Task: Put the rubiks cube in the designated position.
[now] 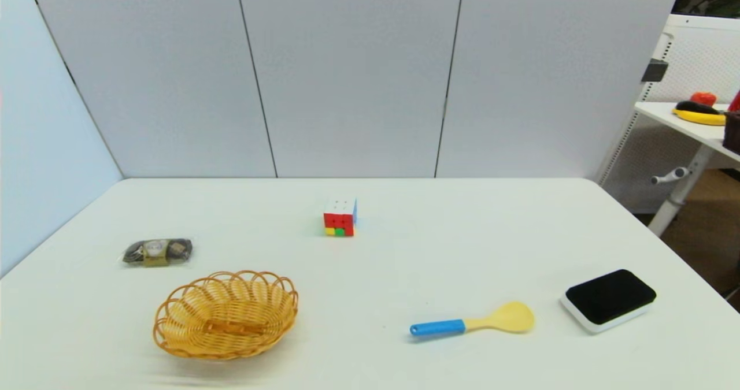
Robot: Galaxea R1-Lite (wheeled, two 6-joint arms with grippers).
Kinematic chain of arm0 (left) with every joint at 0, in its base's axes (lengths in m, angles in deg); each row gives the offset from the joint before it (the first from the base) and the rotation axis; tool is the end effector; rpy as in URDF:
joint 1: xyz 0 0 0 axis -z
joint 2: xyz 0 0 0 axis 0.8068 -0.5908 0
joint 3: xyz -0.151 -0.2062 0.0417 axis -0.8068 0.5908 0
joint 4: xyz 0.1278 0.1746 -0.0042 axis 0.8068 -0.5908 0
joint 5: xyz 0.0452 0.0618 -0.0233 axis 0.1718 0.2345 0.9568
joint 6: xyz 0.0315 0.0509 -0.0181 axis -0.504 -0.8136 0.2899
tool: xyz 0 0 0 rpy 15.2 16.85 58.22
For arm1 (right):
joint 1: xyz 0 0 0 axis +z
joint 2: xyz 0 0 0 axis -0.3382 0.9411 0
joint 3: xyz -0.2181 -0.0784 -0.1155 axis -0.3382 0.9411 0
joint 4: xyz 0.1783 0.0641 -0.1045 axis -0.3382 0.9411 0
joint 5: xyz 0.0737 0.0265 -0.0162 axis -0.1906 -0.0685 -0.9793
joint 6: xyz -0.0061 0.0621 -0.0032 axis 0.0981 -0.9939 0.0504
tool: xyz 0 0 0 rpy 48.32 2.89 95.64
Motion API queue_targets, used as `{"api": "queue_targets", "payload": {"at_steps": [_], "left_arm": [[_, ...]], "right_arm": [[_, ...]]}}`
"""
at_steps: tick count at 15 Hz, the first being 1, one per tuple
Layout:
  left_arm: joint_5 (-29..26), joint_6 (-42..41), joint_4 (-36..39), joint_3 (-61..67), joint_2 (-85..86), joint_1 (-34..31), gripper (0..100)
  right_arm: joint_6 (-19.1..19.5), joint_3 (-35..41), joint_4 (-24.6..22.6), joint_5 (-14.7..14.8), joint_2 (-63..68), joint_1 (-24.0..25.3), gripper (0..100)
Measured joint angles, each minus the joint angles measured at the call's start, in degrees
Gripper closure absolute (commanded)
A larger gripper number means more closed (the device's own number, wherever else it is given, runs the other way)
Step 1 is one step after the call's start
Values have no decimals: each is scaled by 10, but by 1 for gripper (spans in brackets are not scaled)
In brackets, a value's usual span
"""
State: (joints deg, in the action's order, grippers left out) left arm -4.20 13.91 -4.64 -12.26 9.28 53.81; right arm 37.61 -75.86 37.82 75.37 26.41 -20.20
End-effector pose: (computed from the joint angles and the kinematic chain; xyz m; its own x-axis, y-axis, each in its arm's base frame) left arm 0.0864 0.0001 0.0755 1.0000 0.0003 0.0000 -0.0003 1.0000 0.0000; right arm 0.0861 -0.0004 0.0755 1.0000 -0.0038 -0.0010 0.0038 0.9999 -0.0108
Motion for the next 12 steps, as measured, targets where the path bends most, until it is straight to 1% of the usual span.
{"api": "queue_targets", "payload": {"at_steps": [12], "left_arm": [[0, 0, 0, 0, 0, 0, 0]], "right_arm": [[-2, 1, 0, 1, 0, 0, 0]]}}
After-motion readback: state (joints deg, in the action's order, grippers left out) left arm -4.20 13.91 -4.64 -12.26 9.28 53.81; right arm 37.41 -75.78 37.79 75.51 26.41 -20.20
